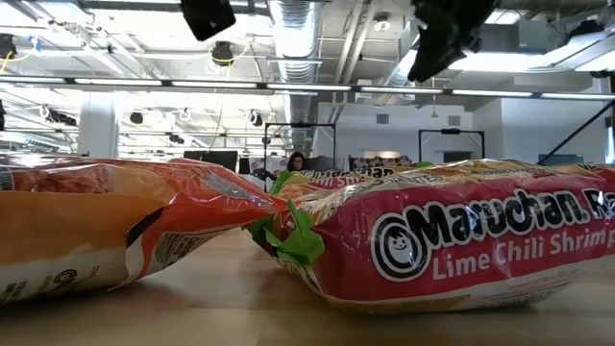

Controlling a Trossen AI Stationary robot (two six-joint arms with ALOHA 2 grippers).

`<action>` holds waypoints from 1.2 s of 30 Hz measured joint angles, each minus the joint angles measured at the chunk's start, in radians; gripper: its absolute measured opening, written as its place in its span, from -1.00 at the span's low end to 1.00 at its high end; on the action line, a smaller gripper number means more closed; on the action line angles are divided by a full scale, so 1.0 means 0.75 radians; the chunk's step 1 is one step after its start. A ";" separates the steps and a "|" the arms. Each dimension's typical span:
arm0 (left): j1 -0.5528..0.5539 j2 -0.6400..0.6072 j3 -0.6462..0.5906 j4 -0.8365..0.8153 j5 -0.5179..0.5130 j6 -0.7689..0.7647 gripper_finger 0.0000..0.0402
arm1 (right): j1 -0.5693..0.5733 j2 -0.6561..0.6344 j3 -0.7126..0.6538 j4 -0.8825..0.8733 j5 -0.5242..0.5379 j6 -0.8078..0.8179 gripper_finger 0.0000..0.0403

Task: Sort Maruchan noodles
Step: Put the orange noodle pack into the middle white bin

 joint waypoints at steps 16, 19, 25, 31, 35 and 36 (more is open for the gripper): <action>-0.286 0.069 -0.007 0.052 -0.124 0.000 -0.04 | 0.438 0.001 0.000 0.007 -0.208 0.554 0.04; -0.316 0.122 -0.011 0.069 -0.146 0.000 -0.04 | 0.492 0.001 -0.001 0.018 -0.208 0.611 0.04; -0.334 0.265 -0.010 0.101 -0.148 0.061 -0.04 | 0.551 0.001 -0.001 0.012 -0.209 0.676 0.04; -0.334 0.424 -0.010 0.194 -0.062 0.127 -0.04 | 0.569 0.001 -0.001 0.010 -0.208 0.680 0.04; -0.337 0.514 -0.010 0.224 -0.011 0.126 -0.04 | 0.568 0.001 -0.001 0.009 -0.208 0.679 0.04; -0.340 0.534 -0.010 0.218 -0.001 0.128 -0.04 | 0.568 0.001 -0.001 0.010 -0.208 0.679 0.04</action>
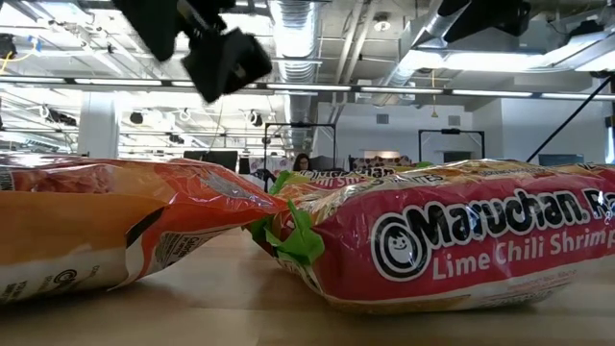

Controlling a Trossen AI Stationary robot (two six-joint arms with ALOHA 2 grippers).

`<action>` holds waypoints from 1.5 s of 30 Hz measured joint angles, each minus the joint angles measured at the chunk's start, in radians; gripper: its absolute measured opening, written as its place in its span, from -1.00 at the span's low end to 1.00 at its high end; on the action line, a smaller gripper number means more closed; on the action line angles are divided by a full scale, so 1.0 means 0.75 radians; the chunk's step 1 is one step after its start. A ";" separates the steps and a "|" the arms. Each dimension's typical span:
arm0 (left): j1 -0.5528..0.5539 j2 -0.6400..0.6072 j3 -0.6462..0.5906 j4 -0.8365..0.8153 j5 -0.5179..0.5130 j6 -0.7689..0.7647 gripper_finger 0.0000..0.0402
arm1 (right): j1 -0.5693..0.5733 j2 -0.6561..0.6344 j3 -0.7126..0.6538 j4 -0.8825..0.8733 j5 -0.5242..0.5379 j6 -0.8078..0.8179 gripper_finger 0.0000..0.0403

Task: Sort Maruchan noodles
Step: Put the orange noodle pack into the middle white bin

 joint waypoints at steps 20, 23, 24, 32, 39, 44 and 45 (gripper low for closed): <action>-0.012 0.236 0.000 0.085 0.076 0.067 -0.04 | -0.001 0.000 0.000 -0.007 0.000 -0.001 0.04; -0.012 0.270 0.000 0.092 0.135 0.056 -0.04 | -0.001 0.000 0.000 -0.007 0.000 -0.001 0.04; -0.012 0.280 0.000 0.095 0.153 0.049 -0.04 | -0.001 0.000 0.000 -0.008 0.000 -0.001 0.04; -0.012 0.300 0.000 0.101 0.153 0.046 -0.07 | -0.001 0.000 0.000 -0.007 0.000 -0.001 0.04; -0.012 0.299 -0.022 0.123 0.175 0.032 -0.44 | -0.001 0.000 0.000 -0.007 0.001 -0.001 0.04; -0.012 0.299 -0.023 0.122 0.210 0.026 -0.85 | -0.001 0.000 0.000 -0.006 0.004 -0.001 0.04; -0.012 0.299 -0.023 0.122 0.217 0.025 -0.92 | -0.001 0.000 0.000 -0.007 0.004 0.000 0.04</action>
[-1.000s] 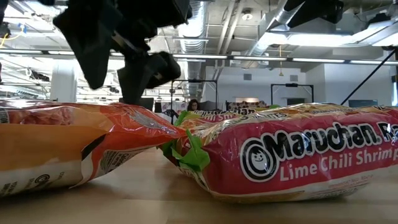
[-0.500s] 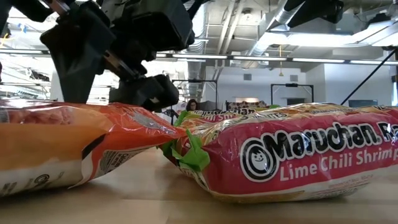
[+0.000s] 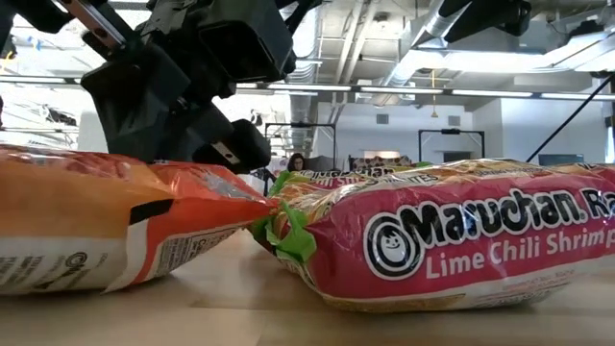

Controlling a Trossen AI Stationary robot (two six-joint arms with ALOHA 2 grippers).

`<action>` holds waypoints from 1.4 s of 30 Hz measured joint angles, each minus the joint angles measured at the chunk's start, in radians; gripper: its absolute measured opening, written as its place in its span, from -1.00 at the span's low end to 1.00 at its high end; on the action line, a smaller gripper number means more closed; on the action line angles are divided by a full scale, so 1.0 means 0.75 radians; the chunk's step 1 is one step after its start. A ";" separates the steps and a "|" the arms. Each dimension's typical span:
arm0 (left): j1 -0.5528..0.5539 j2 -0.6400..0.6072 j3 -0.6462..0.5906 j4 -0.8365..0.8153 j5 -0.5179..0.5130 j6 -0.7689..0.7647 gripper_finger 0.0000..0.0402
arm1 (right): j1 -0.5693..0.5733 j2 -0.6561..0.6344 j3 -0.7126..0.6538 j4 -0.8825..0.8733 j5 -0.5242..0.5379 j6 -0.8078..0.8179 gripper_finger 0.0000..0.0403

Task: Sort Maruchan noodles
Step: Put the orange noodle pack into the middle white bin

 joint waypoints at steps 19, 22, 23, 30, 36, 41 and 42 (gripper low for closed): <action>0.001 -0.116 0.002 -0.071 0.013 0.011 -1.00 | 0.000 0.000 0.000 -0.013 0.002 0.024 -0.12; 0.011 -0.165 0.002 -0.071 -0.003 0.015 -1.00 | 0.000 0.000 0.000 -0.025 0.002 0.024 -0.14; 0.016 -0.182 0.002 -0.072 -0.008 0.011 -1.00 | 0.000 0.000 0.000 -0.028 0.002 0.024 -0.15; 0.076 -0.297 0.003 -0.114 -0.095 0.012 -1.00 | -0.003 0.000 0.000 -0.037 0.002 0.024 -0.15; 0.164 -0.395 0.004 -0.152 -0.202 0.017 -1.00 | -0.027 0.000 0.000 -0.043 0.002 0.023 -0.15; 0.272 -0.482 0.004 -0.158 -0.326 0.057 -1.00 | -0.059 0.000 0.000 -0.044 0.002 0.022 -0.15; 0.298 -0.498 0.004 -0.156 -0.346 0.068 -1.00 | -0.067 0.000 0.000 -0.044 0.002 0.022 -0.15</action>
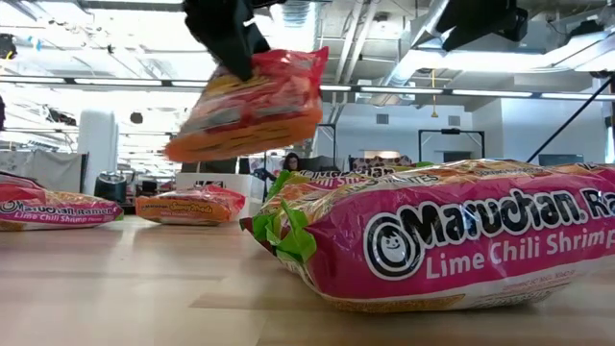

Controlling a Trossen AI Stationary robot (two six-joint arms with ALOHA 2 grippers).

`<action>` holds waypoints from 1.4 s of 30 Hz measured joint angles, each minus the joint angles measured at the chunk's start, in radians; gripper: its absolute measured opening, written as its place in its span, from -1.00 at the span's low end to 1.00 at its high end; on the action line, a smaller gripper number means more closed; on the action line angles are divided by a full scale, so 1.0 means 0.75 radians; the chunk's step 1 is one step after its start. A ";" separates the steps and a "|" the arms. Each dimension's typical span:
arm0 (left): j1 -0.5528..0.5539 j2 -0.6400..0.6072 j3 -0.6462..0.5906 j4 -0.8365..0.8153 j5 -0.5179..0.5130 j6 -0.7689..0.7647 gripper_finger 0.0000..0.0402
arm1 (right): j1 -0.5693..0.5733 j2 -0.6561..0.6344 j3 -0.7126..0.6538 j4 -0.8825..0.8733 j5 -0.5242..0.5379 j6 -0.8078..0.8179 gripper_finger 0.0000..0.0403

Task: Sort Maruchan noodles
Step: Put the orange noodle pack into the middle white bin

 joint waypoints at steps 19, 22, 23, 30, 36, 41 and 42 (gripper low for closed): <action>0.545 -0.052 0.001 0.315 -0.129 0.294 -1.00 | -0.287 0.000 0.000 -0.003 0.119 -0.079 -0.15; 0.629 -0.052 0.001 0.400 -0.129 0.343 -1.00 | -0.364 0.000 0.000 0.024 0.123 -0.151 -0.15; 0.654 -0.052 0.001 0.429 -0.129 0.355 -1.00 | -0.389 0.000 0.000 0.034 0.124 -0.180 -0.15; 0.804 -0.051 0.001 0.700 -0.131 0.440 -1.00 | -0.545 0.000 0.000 0.089 0.126 -0.368 -0.15; 0.892 -0.051 0.001 0.861 -0.126 0.479 -1.00 | -0.646 0.000 0.001 0.123 0.126 -0.465 -0.15; 0.936 -0.051 0.001 0.973 -0.093 0.502 -1.00 | -0.703 0.000 0.001 0.122 0.126 -0.468 -0.15; 0.941 -0.051 0.001 0.993 -0.091 0.501 -1.00 | -0.711 0.000 0.001 0.122 0.126 -0.468 -0.15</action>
